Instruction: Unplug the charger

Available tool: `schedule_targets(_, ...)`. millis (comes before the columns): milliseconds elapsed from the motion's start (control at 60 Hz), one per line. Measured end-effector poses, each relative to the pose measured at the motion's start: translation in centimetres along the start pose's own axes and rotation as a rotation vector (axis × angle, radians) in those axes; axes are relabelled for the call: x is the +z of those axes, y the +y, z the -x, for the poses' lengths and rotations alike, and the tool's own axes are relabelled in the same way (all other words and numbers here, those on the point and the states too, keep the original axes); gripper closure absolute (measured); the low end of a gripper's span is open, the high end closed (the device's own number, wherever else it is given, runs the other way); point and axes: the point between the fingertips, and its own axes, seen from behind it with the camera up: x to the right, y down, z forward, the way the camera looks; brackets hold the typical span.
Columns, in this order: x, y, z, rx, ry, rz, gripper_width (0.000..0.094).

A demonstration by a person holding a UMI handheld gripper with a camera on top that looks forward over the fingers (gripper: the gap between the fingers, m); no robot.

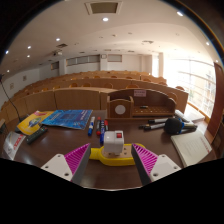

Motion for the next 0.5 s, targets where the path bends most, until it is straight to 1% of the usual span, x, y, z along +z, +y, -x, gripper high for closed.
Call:
schedule_targets(67, 2.7, -0.5, -0.4, 0.004, 0.025, -0.006, 0.0141)
schedule_targets(117, 4.3, -0.5, -0.9, -0.007, 0.046, 0.002, 0.0214)
schedule_targets(150, 5.1, -0.5, -0.9, -0.010, 0.059, 0.003, 0.0288)
schedule_targets(217, 6.0, -0.3, -1.2, -0.010, 0.076, 0.016, 0.0490)
schedule_targets(250, 6.3, -0.3, -0.7, 0.008, 0.052, 0.015, 0.0546)
schedule_targets(317, 6.2, -0.2, -0.7, 0.022, 0.056, 0.025, 0.0567)
schedule_targets(450, 6.0, -0.4, -0.8, 0.041, 0.059, 0.027, 0.0669)
schedule_targets(500, 5.9, -0.4, -0.8, 0.039, 0.065, 0.028, 0.0676)
